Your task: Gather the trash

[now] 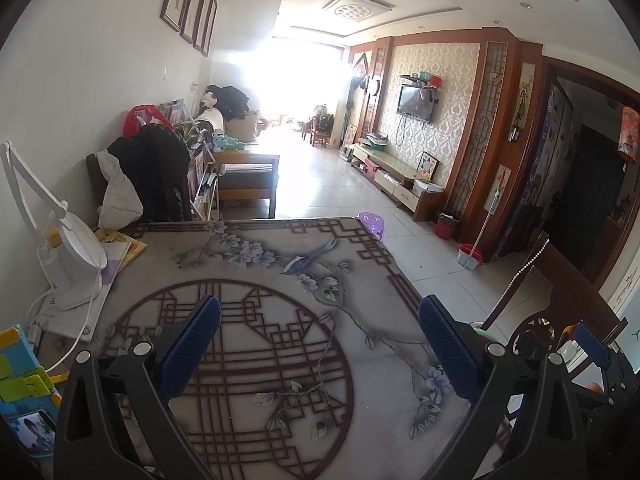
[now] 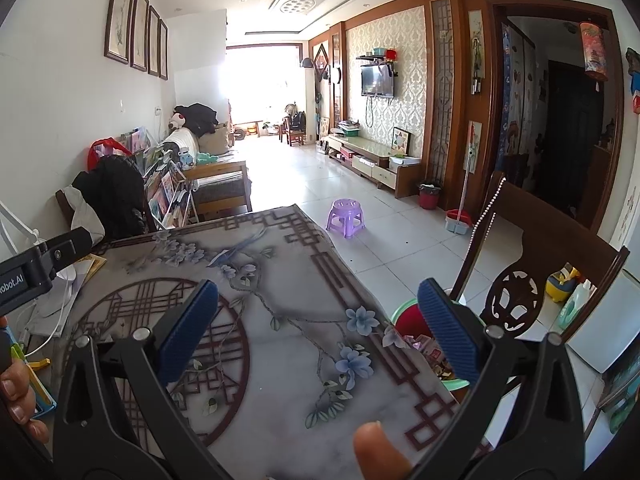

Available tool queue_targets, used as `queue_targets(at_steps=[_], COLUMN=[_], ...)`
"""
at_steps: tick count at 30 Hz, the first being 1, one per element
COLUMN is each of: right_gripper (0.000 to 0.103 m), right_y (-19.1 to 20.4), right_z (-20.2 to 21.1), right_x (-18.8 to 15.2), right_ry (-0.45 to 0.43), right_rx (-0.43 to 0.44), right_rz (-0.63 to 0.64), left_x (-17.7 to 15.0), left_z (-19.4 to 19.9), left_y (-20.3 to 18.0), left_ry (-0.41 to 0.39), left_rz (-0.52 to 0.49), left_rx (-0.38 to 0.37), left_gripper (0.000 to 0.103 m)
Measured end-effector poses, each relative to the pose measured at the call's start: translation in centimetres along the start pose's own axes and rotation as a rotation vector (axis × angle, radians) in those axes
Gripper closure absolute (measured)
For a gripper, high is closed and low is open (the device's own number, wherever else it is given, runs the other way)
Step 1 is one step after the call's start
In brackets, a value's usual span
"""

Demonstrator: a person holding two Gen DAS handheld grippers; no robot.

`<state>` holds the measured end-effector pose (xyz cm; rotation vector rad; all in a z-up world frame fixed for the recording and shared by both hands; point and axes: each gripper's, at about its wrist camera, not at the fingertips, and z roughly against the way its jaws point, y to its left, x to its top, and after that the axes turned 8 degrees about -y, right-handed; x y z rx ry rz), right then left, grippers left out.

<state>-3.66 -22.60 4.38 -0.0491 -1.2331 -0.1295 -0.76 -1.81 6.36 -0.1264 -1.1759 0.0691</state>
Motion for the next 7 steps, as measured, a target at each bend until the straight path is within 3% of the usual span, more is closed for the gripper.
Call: queue_targets(at_steps=[7], right_gripper=[0.005], right_y=[0.42], right_z=[-0.50], right_x=[0.12], right_ry=[0.010], right_rx=[0.011], right_rz=[0.007], left_x=[0.23], left_z=[-0.58], left_y=[0.98], left_ry=[0.026], left_rz=[0.052], left_rx=[0.045], left_gripper=[0.008])
